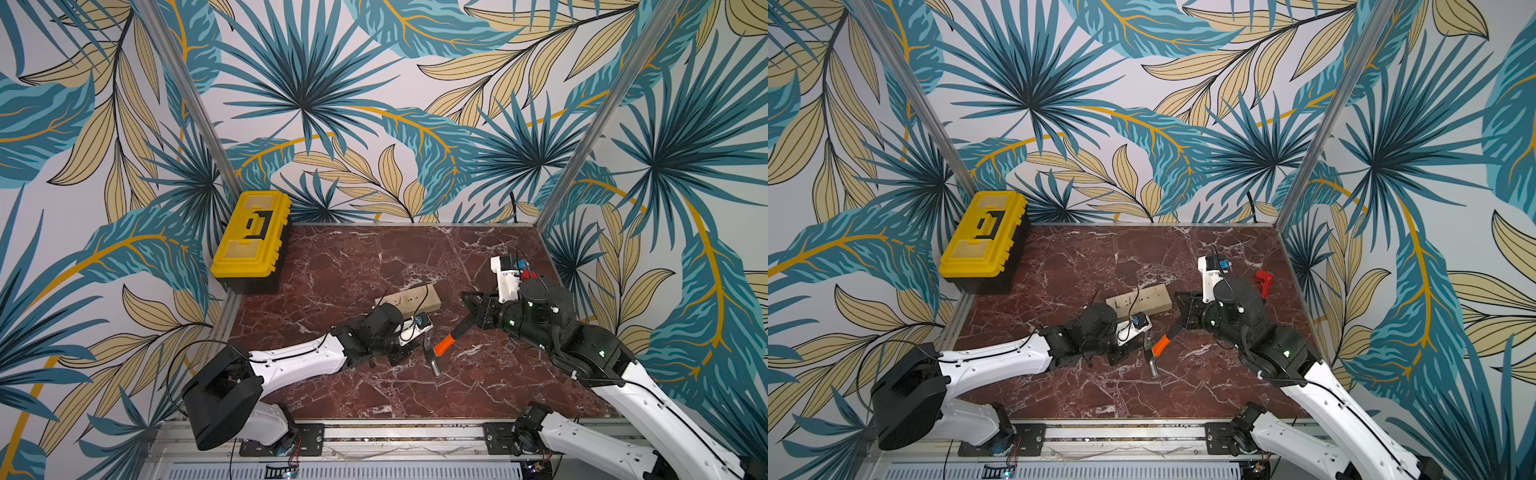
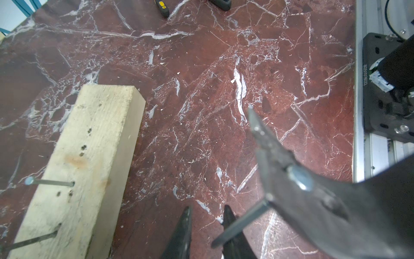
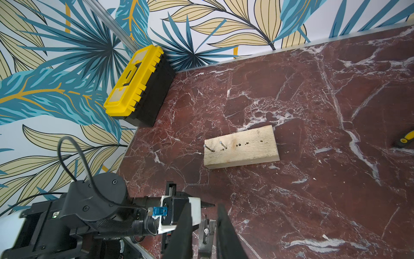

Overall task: Use a claw hammer to pull out a nail
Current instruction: Pick up the nail with the hammer.

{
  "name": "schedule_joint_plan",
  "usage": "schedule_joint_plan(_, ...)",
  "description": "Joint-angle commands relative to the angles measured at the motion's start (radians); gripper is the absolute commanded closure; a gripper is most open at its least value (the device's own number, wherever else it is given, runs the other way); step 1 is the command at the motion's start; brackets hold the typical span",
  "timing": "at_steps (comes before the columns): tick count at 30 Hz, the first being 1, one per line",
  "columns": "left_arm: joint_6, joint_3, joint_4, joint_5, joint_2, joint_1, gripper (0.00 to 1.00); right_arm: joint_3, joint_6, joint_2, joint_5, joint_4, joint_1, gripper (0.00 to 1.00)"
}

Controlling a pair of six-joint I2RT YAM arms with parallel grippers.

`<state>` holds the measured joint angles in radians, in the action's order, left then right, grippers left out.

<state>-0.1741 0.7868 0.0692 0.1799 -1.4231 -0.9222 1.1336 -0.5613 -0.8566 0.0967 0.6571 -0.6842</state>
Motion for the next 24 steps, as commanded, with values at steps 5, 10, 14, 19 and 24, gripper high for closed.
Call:
schedule_joint_plan(5,-0.025,0.022,-0.021,-0.004,0.048,-0.001,1.00,0.035,-0.045,0.016,-0.048,-0.044,0.021,1.00)
schedule_joint_plan(10,-0.037,0.010,-0.020,-0.014,0.078,-0.001,1.00,0.038,-0.048,0.003,-0.090,-0.040,0.036,1.00)
schedule_joint_plan(14,-0.031,0.012,-0.019,-0.026,0.082,0.000,1.00,0.044,-0.050,-0.016,-0.114,-0.024,0.044,1.00)
schedule_joint_plan(19,0.042,0.018,-0.011,-0.056,0.060,0.016,1.00,0.038,-0.043,0.001,-0.094,0.006,0.061,1.00)
schedule_joint_plan(24,0.178,0.009,0.007,-0.070,0.061,0.042,1.00,0.039,-0.010,0.029,-0.004,0.050,0.066,1.00)
